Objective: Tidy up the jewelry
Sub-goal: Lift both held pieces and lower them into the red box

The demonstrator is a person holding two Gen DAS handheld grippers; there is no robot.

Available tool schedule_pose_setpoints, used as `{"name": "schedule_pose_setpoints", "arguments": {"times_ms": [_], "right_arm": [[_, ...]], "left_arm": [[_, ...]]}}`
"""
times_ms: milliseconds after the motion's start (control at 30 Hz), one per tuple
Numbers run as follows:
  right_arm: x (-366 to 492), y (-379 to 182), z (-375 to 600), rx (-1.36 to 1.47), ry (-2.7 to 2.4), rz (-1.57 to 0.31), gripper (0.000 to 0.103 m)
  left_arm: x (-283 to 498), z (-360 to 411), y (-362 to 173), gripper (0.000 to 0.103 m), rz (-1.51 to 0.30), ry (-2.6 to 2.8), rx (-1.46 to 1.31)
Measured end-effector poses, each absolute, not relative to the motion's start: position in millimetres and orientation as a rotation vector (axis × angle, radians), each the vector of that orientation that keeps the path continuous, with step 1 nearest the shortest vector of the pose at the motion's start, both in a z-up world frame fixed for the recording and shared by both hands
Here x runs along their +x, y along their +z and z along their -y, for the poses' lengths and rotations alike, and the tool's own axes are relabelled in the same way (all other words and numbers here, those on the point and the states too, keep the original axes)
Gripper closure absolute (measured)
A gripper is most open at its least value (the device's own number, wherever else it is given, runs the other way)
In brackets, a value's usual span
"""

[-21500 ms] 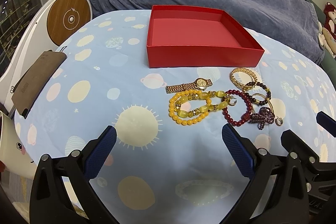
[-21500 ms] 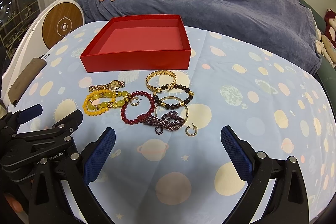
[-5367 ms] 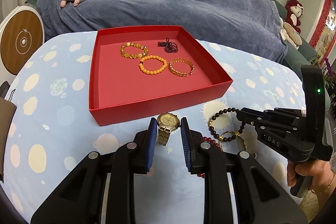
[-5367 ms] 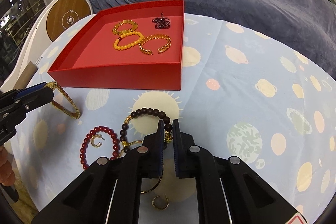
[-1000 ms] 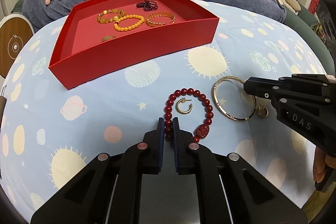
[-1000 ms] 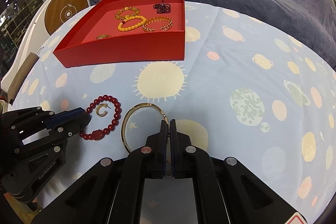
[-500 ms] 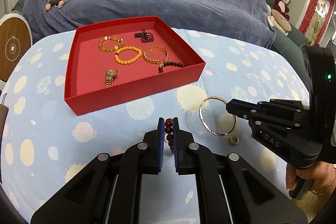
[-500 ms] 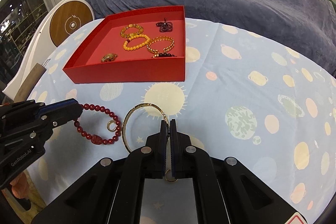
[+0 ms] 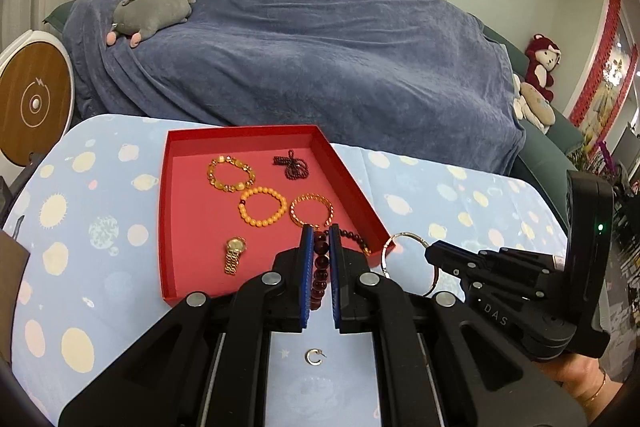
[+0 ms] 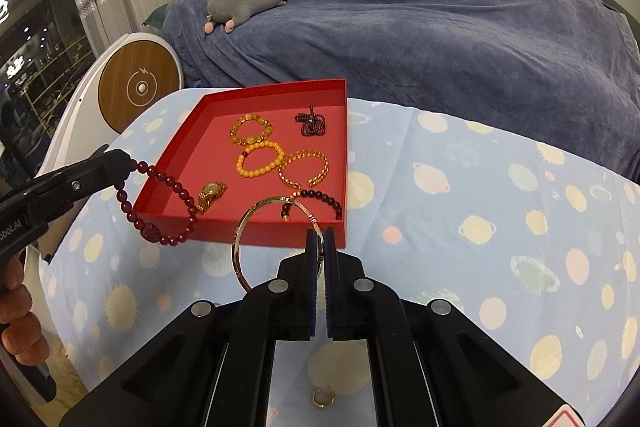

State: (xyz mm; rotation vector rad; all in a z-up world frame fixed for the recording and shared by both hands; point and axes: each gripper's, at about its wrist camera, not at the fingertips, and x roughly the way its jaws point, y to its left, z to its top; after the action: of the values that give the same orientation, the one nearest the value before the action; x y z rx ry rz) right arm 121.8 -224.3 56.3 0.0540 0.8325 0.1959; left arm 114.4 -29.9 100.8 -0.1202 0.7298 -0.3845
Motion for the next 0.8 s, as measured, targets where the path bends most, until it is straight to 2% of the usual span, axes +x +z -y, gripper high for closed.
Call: {"name": "schedule_pose_setpoints", "arguments": {"times_ms": [433, 800], "right_arm": [[191, 34, 171, 0.039, 0.237, -0.866, 0.1], [213, 9, 159, 0.02, 0.234, -0.906, 0.1]], "left_arm": [[177, 2, 75, 0.095, -0.763, -0.269, -0.15], [191, -1, 58, 0.095, -0.806, -0.222, -0.125]]}}
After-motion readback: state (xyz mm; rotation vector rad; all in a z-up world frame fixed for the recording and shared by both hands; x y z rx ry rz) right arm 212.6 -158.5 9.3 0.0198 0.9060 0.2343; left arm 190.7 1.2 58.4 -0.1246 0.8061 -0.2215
